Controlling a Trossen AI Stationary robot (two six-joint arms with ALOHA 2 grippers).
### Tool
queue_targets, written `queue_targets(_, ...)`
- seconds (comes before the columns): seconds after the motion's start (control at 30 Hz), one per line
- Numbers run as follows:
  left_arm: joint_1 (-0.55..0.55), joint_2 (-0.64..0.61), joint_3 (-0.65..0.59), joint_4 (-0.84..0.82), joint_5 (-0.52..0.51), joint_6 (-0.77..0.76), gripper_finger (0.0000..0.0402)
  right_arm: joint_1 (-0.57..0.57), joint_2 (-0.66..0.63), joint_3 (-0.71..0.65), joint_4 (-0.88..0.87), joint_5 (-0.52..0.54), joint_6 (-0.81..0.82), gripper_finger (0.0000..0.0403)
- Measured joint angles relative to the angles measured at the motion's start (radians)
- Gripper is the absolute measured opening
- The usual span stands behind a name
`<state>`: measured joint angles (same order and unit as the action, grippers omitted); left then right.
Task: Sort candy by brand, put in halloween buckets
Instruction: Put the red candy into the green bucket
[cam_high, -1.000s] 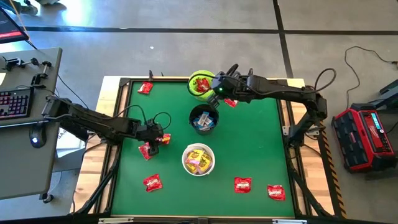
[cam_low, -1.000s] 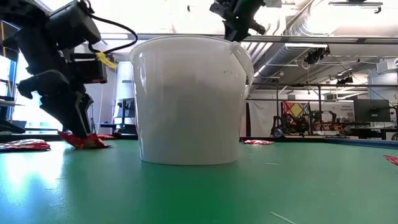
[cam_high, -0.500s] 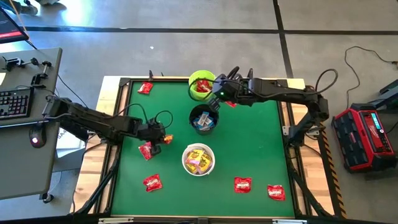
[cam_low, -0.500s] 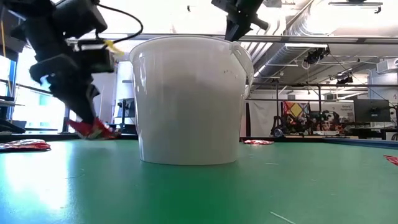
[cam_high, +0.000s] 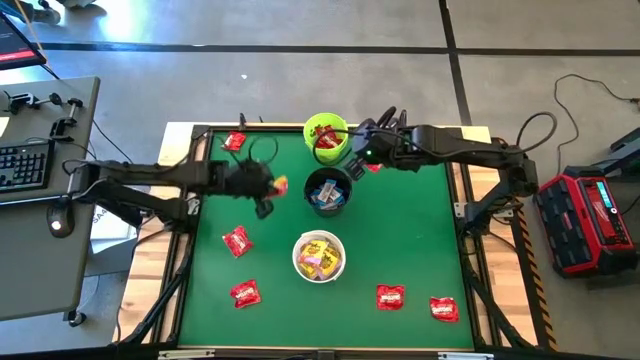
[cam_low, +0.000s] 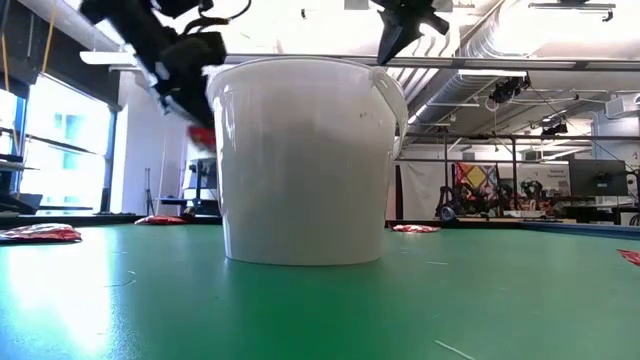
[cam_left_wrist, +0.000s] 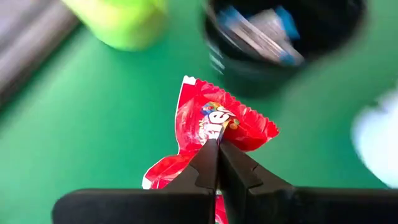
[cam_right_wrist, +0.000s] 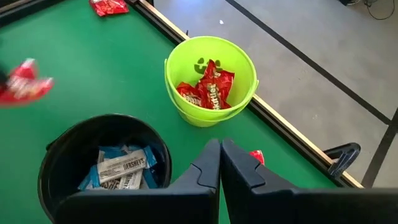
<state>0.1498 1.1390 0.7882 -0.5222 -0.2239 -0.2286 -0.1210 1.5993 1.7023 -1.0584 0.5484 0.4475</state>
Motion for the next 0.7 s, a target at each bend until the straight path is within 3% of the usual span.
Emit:
queue_targets(0.13,0.097,0.042,0.097,-0.006,-0.032,0.077,0.0,0.011,-0.009,-0.074,0.083,0.003,0.001,0.0)
queue_targets(0.47,0.239,0.28,0.368,0.007,0.044,0.262,0.0,0.098,-0.125,-0.405,0.366,0.002,0.177,0.0)
queue_targets(0.7,0.303,0.467,0.532,0.002,0.118,0.344,0.0,0.185,-0.229,-0.515,0.385,0.086,0.333,0.0)
